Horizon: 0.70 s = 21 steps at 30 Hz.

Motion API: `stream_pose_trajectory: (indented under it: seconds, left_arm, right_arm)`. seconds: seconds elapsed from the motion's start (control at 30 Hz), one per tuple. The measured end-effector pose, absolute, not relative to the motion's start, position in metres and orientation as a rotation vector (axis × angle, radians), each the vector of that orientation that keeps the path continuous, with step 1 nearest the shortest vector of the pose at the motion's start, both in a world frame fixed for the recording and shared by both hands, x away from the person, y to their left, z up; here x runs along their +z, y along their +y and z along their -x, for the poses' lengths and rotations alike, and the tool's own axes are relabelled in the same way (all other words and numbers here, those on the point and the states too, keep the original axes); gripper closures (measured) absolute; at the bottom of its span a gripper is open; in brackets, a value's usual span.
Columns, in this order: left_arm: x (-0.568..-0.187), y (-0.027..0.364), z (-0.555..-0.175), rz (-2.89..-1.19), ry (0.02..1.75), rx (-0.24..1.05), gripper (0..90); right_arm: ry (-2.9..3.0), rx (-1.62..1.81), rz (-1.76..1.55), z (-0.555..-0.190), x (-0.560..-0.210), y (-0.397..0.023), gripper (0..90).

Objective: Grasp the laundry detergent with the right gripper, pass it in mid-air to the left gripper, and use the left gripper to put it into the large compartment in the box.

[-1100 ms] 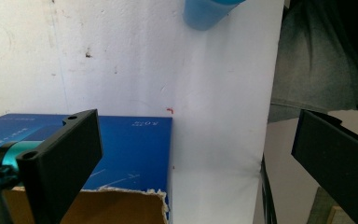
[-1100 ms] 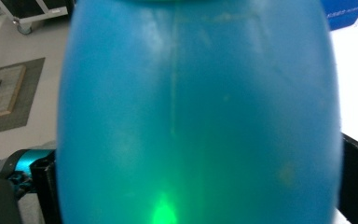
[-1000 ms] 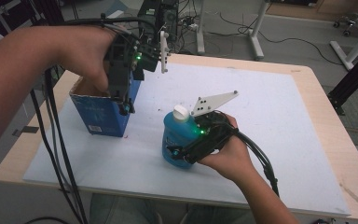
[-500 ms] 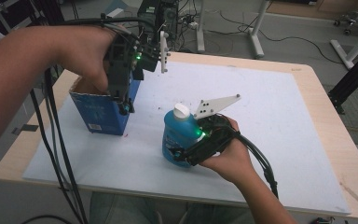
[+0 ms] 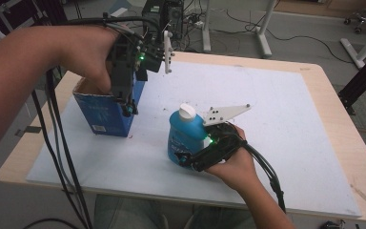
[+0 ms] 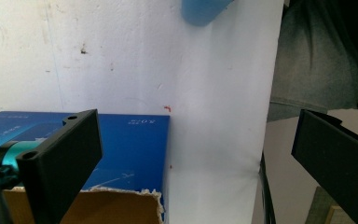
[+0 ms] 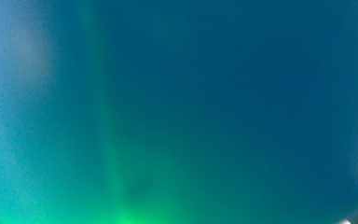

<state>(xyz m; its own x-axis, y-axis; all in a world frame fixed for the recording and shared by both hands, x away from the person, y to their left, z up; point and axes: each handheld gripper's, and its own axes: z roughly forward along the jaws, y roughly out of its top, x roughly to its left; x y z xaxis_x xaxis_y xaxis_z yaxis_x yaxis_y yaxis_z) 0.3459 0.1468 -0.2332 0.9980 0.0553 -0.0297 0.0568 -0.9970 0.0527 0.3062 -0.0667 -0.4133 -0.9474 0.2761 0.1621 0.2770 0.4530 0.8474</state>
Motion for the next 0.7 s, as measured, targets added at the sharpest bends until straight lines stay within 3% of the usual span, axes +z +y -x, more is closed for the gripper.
stream_pose_trajectory:
  seconds: [0.23, 0.37, 0.7]
  left_arm:
    - [-0.233, 0.147, -0.346, -3.085, 0.087, -0.044, 1.7]
    - [-0.234, 0.147, -0.346, -3.086, 0.088, -0.044, 1.7]
    - [-0.235, 0.148, -0.348, -3.089, 0.090, -0.048, 1.7]
  right_arm:
    - [-2.652, -1.625, 0.539, -0.305, -0.422, -0.067, 4.8]
    - [-2.635, -1.665, 0.526, -0.304, -0.425, -0.069, 14.9]
    - [-2.619, -1.696, 0.507, -0.306, -0.427, -0.069, 19.4]
